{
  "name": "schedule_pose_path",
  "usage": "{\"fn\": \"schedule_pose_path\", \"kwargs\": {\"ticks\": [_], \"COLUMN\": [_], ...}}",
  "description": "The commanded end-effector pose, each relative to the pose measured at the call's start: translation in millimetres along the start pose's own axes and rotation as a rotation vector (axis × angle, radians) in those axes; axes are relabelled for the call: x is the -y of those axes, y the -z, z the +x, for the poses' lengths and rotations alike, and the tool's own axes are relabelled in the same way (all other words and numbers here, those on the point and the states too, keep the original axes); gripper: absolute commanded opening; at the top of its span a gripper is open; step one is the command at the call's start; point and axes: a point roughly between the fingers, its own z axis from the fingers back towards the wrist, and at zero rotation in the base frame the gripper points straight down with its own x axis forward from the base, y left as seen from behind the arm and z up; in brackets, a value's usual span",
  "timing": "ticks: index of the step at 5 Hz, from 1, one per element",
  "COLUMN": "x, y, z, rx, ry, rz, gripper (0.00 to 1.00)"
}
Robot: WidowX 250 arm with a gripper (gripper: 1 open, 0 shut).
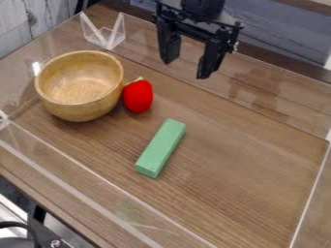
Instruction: Move the red object to the right
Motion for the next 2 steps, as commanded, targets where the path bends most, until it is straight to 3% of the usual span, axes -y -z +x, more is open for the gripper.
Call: {"fn": "schedule_pose_path", "kwargs": {"ticks": [1,2], "x": [-14.6,-44.7], "y": [3.7,20.7], "z": [-6.7,-16.8], "rx": [-0.002,0.012], "ry": [-0.005,-0.024], "rz": [-0.007,-0.014], "gripper": [1.0,1.0]}}
